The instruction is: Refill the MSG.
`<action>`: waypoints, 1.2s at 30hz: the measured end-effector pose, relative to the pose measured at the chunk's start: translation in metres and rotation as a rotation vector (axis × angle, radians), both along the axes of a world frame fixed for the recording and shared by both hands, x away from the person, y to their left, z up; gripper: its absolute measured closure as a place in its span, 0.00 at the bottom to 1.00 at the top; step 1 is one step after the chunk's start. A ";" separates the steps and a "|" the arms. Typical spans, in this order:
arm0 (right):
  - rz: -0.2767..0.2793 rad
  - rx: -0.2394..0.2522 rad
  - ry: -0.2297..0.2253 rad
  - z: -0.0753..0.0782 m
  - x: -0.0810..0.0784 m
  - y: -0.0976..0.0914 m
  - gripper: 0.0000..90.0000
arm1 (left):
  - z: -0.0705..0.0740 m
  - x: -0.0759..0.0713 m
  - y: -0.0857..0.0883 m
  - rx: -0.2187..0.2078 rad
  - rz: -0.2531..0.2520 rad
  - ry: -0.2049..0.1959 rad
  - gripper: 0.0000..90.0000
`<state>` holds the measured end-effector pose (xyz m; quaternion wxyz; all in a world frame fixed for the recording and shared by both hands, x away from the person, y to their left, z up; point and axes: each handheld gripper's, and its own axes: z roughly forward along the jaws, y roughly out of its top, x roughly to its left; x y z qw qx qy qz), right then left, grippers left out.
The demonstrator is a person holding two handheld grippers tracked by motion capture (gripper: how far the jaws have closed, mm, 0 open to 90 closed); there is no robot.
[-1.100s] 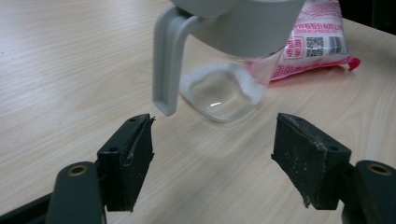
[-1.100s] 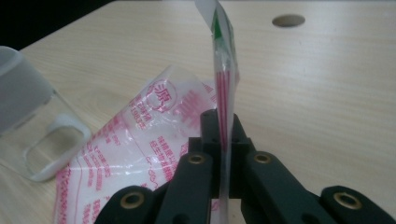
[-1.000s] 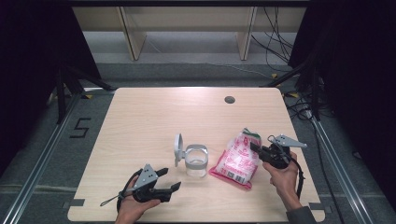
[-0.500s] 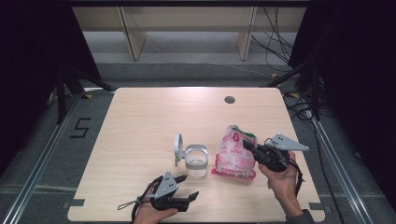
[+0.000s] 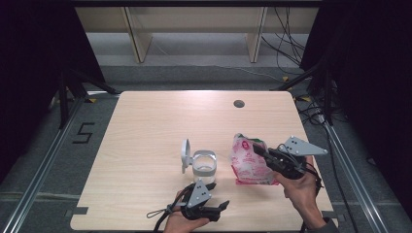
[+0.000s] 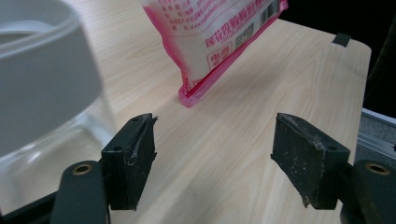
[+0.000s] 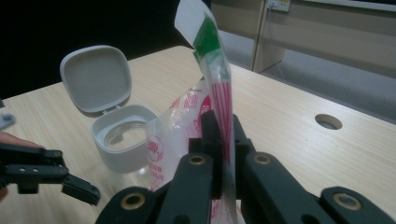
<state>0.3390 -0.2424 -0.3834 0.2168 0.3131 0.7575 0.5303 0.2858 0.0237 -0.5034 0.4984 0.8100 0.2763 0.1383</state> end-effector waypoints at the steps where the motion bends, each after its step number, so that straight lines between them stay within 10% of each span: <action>1: -0.013 -0.002 0.011 0.003 -0.002 -0.002 1.00 | -0.001 0.001 -0.006 0.008 -0.004 -0.001 0.33; 8: -0.003 -0.020 -0.047 0.028 -0.007 -0.009 1.00 | -0.003 0.017 -0.029 -0.032 -0.007 -0.008 0.34; 16: 0.052 0.014 -0.035 0.046 -0.014 -0.008 1.00 | -0.003 0.023 -0.048 0.002 0.021 -0.045 0.36; 22: 0.081 0.041 -0.023 0.046 -0.018 -0.002 1.00 | -0.003 0.027 -0.060 -0.048 0.011 -0.052 0.40; 30: 0.119 0.030 -0.041 0.049 -0.017 0.009 1.00 | -0.005 0.030 -0.061 -0.076 0.034 -0.107 0.78; 36: 0.090 0.026 -0.048 0.049 -0.009 0.012 1.00 | -0.004 0.027 -0.063 -0.118 0.065 -0.084 0.81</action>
